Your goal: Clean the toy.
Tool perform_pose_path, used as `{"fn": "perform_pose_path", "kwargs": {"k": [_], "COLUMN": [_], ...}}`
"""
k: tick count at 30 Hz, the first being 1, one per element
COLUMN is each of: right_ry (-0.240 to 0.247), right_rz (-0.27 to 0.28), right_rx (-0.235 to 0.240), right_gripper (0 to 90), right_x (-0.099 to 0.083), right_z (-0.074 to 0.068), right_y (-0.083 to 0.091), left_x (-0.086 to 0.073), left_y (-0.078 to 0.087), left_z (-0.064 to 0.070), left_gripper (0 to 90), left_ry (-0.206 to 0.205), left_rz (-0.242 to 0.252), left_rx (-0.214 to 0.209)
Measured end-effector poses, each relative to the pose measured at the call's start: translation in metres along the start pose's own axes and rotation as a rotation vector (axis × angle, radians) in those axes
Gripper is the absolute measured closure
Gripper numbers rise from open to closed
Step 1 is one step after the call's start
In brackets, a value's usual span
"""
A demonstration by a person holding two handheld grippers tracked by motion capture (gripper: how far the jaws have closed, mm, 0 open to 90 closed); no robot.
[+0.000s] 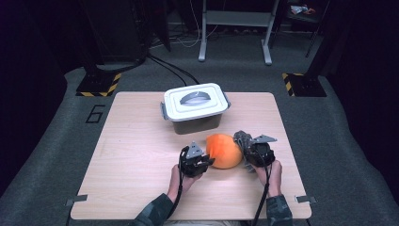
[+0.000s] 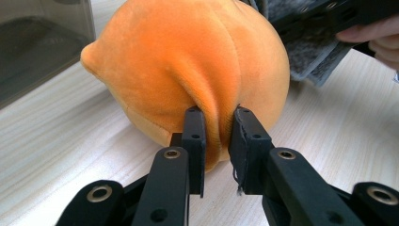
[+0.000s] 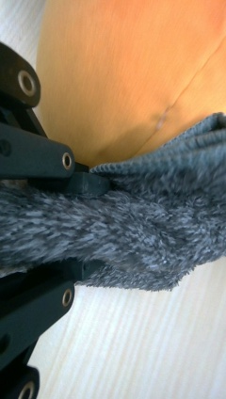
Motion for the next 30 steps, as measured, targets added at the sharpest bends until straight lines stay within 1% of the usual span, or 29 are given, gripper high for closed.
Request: {"fn": "perform_pose_path", "kwargs": {"k": [2,3,4,6,7,8,9,11,14,16,18,19,20,21,22,23,24,25,28,30], "right_ry": [-0.01,-0.005,-0.019,-0.017,-0.022,-0.018,-0.036,-0.047,-0.064,-0.057,-0.048,-0.035,-0.014,0.01,0.02,0.051,0.058,0.076,0.108,0.124], "right_rz": [-0.022,-0.032,-0.052,-0.07,-0.088,-0.082,-0.081,-0.07,-0.035,0.011,0.049,0.068,0.084,0.104,0.108,0.126,0.125,0.122,0.135,0.154], "right_rx": [0.005,0.013,0.013,0.017,0.021,0.029,0.038,0.042,0.035,0.034,0.045,0.055,0.053,0.058,0.068,0.073,0.076,0.081,0.096,0.122], "right_gripper": [69.8,69.9,69.8,69.8,69.8,69.9,70.0,70.1,70.2,70.2,70.1,70.1,70.1,70.0,70.0,70.0,70.0,70.0,70.0,69.9], "right_x": [-0.003,-0.005,-0.007,-0.01,-0.012,-0.013,-0.014,-0.013,-0.009,-0.003,0.004,0.008,0.012,0.018,0.021,0.026,0.028,0.031,0.039,0.045], "right_z": [0.001,0.002,0.002,0.002,0.002,0.003,0.004,0.008,0.016,0.019,0.018,0.016,0.012,0.006,0.002,-0.005,-0.01,-0.016,-0.029,-0.036], "right_y": [-0.007,-0.011,-0.014,-0.021,-0.023,-0.026,-0.026,-0.022,-0.009,0.003,0.016,0.022,0.028,0.034,0.037,0.04,0.041,0.042,0.042,0.045], "left_x": [0.0,0.0,0.0,0.0,0.0,0.0,0.0,0.0,0.0,0.0,0.001,0.001,0.001,0.001,0.001,0.001,0.001,0.001,0.001,0.001], "left_y": [0.0,0.0,0.0,0.0,0.0,0.0,0.0,0.001,0.001,0.001,0.001,0.0,0.0,0.0,0.001,0.001,0.001,0.001,0.002,0.001], "left_z": [0.0,0.0,0.0,0.0,0.0,0.0,-0.001,-0.001,-0.002,-0.001,-0.001,0.0,0.0,0.0,0.0,0.0,0.0,0.0,-0.001,-0.001], "left_gripper": [76.5,76.5,76.5,76.5,76.5,76.4,76.3,76.2,76.2,76.2,76.2,76.2,76.2,76.1,76.1,76.1,76.1,76.1,76.1,76.1], "left_ry": [0.002,0.0,0.0,0.003,0.004,0.003,0.002,0.002,0.006,0.003,-0.001,-0.004,-0.005,-0.004,-0.006,-0.005,-0.007,-0.007,-0.006,-0.004], "left_rz": [0.001,-0.002,-0.002,0.002,0.004,0.003,0.003,0.007,0.013,0.011,0.01,0.009,0.011,0.011,0.009,0.01,0.009,0.008,0.005,0.012], "left_rx": [0.0,-0.003,-0.003,-0.002,-0.001,-0.001,-0.002,-0.001,-0.003,-0.002,-0.003,-0.004,-0.007,-0.009,-0.011,-0.011,-0.011,-0.012,-0.014,-0.013]}}
Point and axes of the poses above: each handheld gripper's, and its own axes: y roughly backward along the jaws, x roughly out of its top, z roughly to its right, the point moved 1 cm from there along -y, roughly forward along the jaws, and after that the axes turned 12 degrees about -x, right-handed, at the moved point
